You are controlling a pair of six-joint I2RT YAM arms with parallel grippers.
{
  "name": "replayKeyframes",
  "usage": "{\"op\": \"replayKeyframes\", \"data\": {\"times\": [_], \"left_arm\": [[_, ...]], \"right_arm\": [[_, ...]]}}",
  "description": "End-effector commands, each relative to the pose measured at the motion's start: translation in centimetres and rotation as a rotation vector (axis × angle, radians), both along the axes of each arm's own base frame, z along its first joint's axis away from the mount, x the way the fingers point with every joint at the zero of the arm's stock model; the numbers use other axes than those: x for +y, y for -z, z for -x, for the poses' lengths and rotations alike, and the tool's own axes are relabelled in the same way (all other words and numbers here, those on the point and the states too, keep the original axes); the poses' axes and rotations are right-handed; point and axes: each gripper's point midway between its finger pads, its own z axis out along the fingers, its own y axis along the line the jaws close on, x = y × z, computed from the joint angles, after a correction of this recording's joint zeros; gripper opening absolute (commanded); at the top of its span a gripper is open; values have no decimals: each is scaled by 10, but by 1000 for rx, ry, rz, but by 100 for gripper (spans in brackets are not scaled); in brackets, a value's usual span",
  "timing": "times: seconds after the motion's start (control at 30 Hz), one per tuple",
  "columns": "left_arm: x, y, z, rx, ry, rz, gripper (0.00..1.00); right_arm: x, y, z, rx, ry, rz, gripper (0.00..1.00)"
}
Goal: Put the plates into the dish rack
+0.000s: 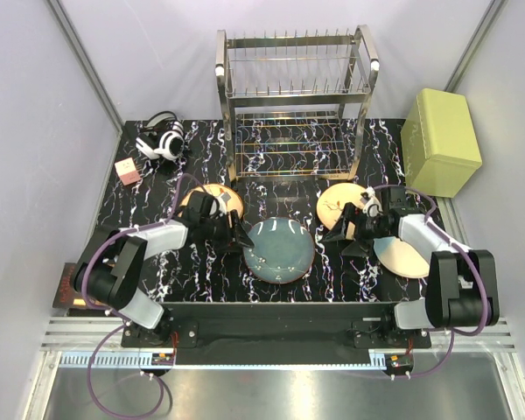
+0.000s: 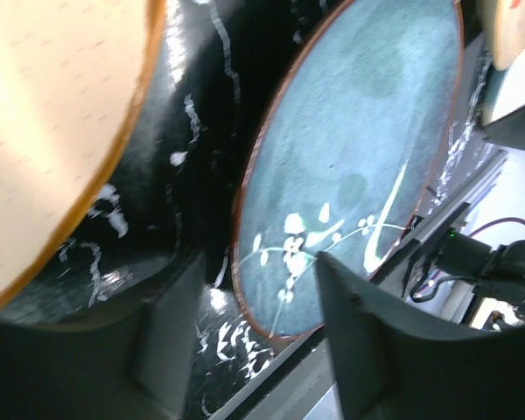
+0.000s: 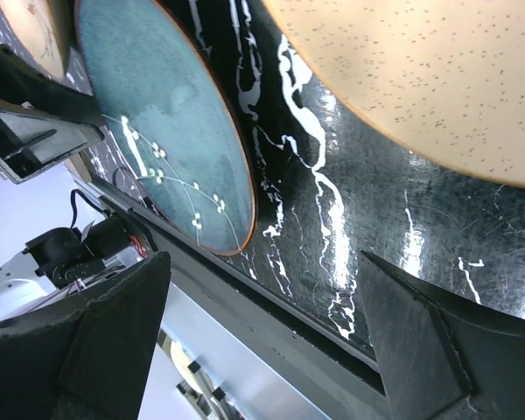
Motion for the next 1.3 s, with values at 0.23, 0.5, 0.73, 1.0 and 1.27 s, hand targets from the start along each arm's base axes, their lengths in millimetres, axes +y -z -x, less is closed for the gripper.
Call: {"op": "replayKeyframes", "data": {"times": [0.23,0.5,0.73,1.0,1.27], "left_arm": [[-17,-11,-7,-45,12,92,34],[-20,2,-12,-19,26,78,9],[-21,-10,-7,-28,56,176,0],[-19,-19,8,-45,136,286,0],[-21,-18,7,-37,145,293,0]], "right_arm": [[15,21,-2,28,-61,-34,93],[27,36,-6,17,-134,-36,93],[32,31,-6,-8,-152,-74,93],[56,29,1,-4,-219,-192,88],[88,33,11,45,-305,-233,77]]}}
